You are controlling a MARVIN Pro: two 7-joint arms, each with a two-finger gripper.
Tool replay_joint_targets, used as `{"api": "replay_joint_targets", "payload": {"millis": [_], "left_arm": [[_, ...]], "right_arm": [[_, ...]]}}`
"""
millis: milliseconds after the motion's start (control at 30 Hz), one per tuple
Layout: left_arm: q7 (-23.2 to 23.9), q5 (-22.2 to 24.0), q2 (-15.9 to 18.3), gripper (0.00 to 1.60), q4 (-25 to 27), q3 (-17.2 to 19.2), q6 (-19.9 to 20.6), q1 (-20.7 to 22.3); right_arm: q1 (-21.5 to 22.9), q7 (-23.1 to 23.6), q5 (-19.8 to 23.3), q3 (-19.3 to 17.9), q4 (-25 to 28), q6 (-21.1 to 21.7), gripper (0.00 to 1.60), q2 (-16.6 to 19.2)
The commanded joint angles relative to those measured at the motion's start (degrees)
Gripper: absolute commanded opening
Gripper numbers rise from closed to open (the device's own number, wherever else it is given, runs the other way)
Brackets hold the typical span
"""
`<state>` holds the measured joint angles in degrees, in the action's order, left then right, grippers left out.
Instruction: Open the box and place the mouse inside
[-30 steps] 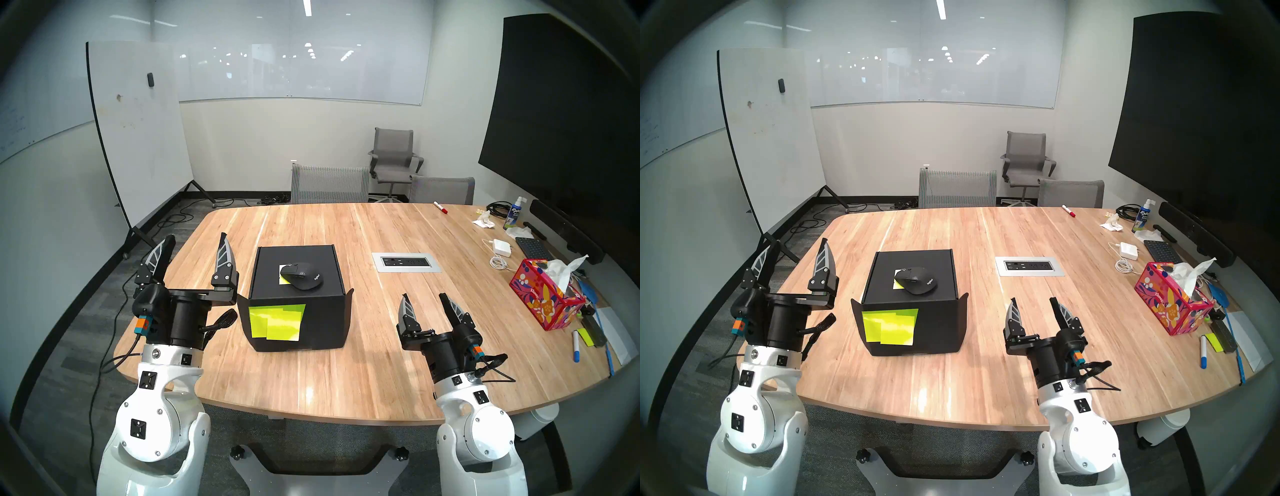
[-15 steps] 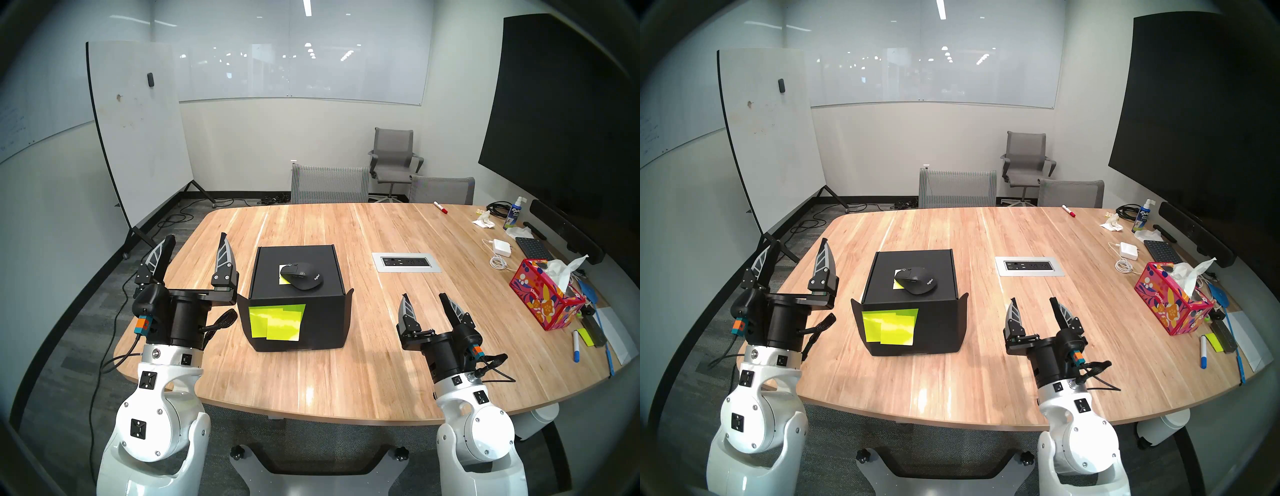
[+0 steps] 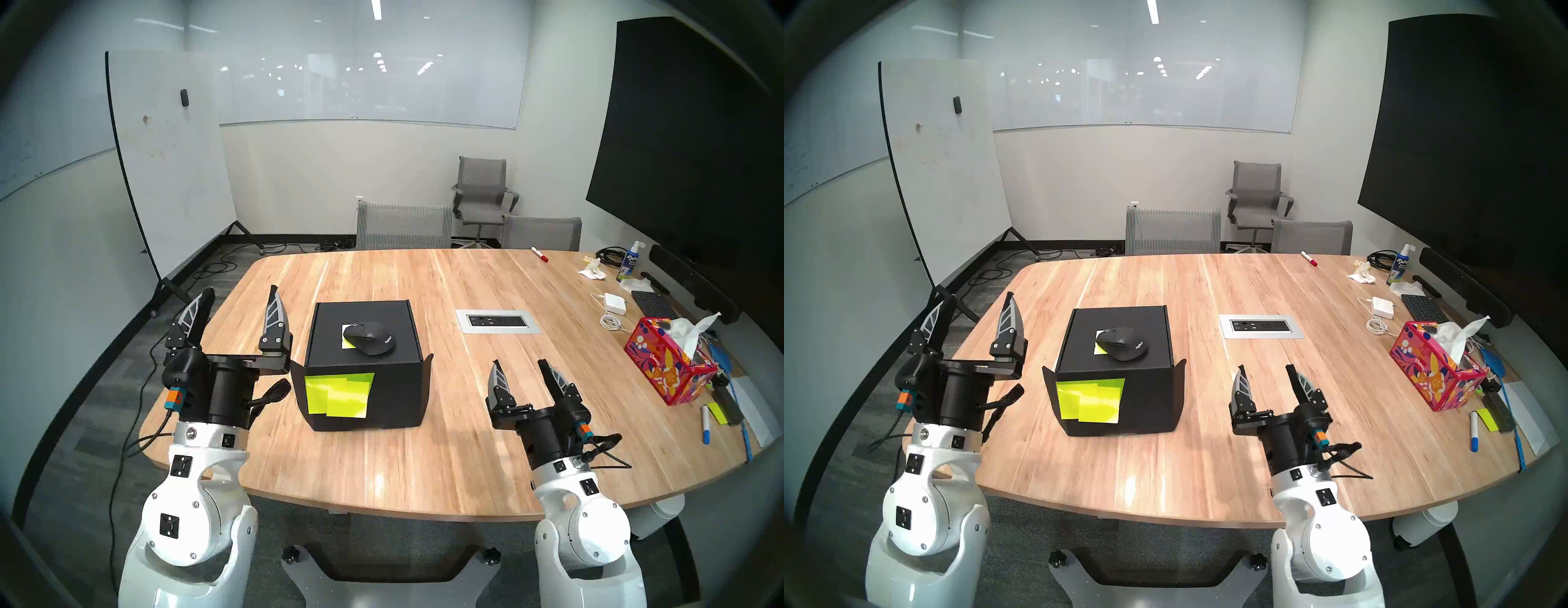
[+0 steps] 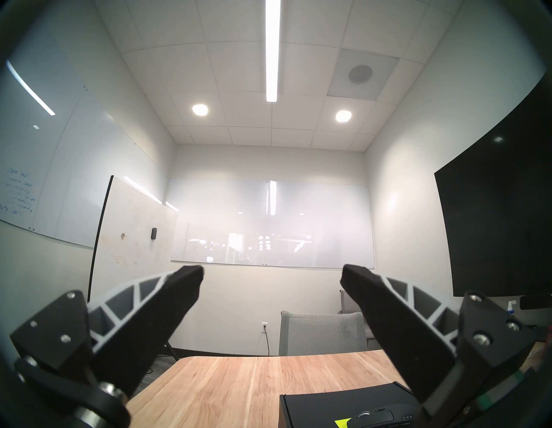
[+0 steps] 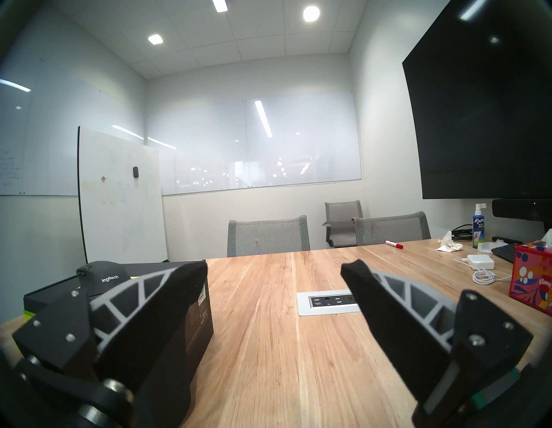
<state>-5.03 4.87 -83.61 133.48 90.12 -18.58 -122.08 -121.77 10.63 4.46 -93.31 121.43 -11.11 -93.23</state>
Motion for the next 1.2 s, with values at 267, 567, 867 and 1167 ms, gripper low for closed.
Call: {"api": "replay_joint_targets", "payload": {"millis": [267,567,867,1167], "left_arm": [[-0.04,-0.01,-0.04,1.6,1.04,0.04,-0.1,-0.15],[-0.48,-1.34,-0.2,1.6,0.92,0.03,0.39,-0.02],[-0.01,-2.2,1.02,1.6,0.98,0.44,5.04,1.67],[4.91,0.66,4.93,1.6,1.29,3.17,8.57,1.47]], "right_arm": [[0.11,0.01,0.03,0.0,1.17,-0.19,1.6,-0.01],[0.11,0.01,0.03,0.0,1.17,-0.19,1.6,-0.01],[0.12,0.01,0.03,0.0,1.17,-0.19,1.6,-0.01],[0.12,0.02,0.03,0.0,1.16,-0.19,1.6,-0.01]]}}
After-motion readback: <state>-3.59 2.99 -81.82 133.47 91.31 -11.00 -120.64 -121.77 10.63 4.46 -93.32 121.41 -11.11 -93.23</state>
